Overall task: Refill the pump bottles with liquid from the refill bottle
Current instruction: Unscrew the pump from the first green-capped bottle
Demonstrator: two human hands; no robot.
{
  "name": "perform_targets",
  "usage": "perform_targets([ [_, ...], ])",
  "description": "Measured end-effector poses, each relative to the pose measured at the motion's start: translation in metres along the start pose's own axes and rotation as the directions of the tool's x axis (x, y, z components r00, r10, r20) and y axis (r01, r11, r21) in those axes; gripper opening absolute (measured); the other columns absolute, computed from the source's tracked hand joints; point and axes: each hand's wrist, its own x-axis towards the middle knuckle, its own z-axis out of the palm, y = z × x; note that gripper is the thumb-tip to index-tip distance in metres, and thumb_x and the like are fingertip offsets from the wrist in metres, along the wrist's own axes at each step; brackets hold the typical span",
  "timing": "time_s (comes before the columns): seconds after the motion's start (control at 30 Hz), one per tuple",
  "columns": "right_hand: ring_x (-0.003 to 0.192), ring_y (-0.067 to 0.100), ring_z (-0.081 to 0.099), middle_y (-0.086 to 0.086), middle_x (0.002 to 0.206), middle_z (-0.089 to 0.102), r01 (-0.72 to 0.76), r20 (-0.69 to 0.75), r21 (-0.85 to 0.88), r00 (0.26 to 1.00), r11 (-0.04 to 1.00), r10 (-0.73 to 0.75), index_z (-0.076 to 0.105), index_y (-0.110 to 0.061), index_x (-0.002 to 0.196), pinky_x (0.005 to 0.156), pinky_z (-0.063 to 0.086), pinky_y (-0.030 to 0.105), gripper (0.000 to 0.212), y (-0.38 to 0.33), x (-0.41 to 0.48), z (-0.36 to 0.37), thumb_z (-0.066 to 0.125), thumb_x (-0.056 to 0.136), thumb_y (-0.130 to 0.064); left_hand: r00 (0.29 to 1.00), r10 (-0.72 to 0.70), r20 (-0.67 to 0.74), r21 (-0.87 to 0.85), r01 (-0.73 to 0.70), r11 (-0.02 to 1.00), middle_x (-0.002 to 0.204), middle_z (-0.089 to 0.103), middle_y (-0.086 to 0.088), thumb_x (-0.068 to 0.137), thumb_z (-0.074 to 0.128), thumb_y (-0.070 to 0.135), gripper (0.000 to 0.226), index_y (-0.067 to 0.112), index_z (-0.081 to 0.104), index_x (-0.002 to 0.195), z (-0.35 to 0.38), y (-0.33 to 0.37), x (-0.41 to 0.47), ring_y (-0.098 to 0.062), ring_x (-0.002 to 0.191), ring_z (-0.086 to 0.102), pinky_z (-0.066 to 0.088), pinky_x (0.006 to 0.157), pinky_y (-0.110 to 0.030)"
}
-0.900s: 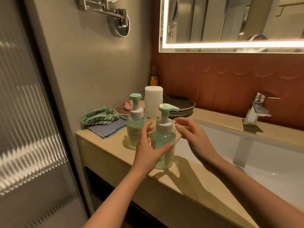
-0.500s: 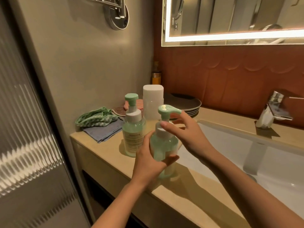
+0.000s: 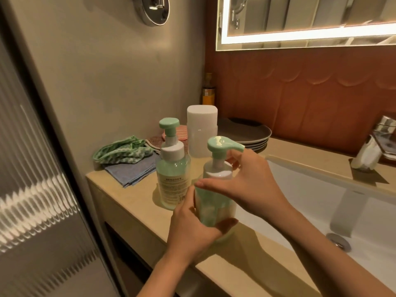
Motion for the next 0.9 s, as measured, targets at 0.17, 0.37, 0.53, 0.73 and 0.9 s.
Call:
perform_targets([
  [0.17,0.081,-0.005,0.057,-0.018,0.082,0.064,0.017,-0.025,0.030,1.000,0.999,-0.016,0.061,-0.037,0.077,0.065,0.044,0.008,0.031,0.003,0.000,0.000,0.081,0.057,-0.049,0.999,-0.037,0.001,0.055,0.037,0.998,0.095,0.062,0.018,0.043,0.076,0.061,0.071,0.041,0.049,0.105,0.002,-0.004,0.000,-0.002,0.092,0.059,0.052,0.078,-0.037],
  [0.37,0.100,-0.011,0.057,-0.024,0.101,0.068,-0.044,0.235,0.257,0.972,0.965,-0.018,0.066,-0.038,0.097,0.086,0.044,0.014,0.038,0.015,0.005,-0.012,0.078,0.061,-0.041,0.997,-0.077,0.030,0.057,0.076,0.995,0.092,0.063,0.015,0.042,0.074,0.056,0.067,0.036,0.052,0.102,0.000,-0.005,0.000,-0.006,0.090,0.059,0.053,0.076,-0.040],
  [0.53,0.106,-0.011,0.050,-0.030,0.116,0.052,-0.067,0.284,0.224,0.959,0.972,0.000,0.046,-0.045,0.117,0.078,0.041,0.006,0.063,0.011,0.002,-0.008,0.075,0.062,-0.056,0.997,-0.051,0.050,0.034,0.049,0.998,0.101,0.064,0.015,0.048,0.076,0.060,0.073,0.037,0.050,0.112,0.001,-0.003,0.000,-0.006,0.096,0.061,0.054,0.079,-0.039],
  [0.73,0.095,-0.006,0.051,-0.019,0.101,0.054,-0.021,-0.014,0.111,1.000,0.994,0.023,0.042,-0.033,0.110,0.070,0.043,0.007,0.074,0.009,-0.005,0.010,0.084,0.051,-0.050,0.996,-0.084,0.016,0.035,0.084,0.996,0.094,0.063,0.017,0.044,0.075,0.058,0.067,0.040,0.049,0.103,0.001,-0.004,-0.001,-0.003,0.091,0.061,0.054,0.077,-0.036],
  [0.9,0.111,-0.003,0.053,-0.014,0.120,0.059,-0.107,0.230,0.241,0.972,0.964,0.051,0.047,-0.027,0.126,0.097,0.044,0.025,0.080,0.017,0.003,-0.008,0.082,0.056,-0.045,0.996,-0.079,0.030,0.057,0.077,0.995,0.094,0.061,0.015,0.042,0.073,0.056,0.070,0.033,0.051,0.105,0.000,-0.004,-0.001,-0.006,0.092,0.058,0.053,0.077,-0.040],
])
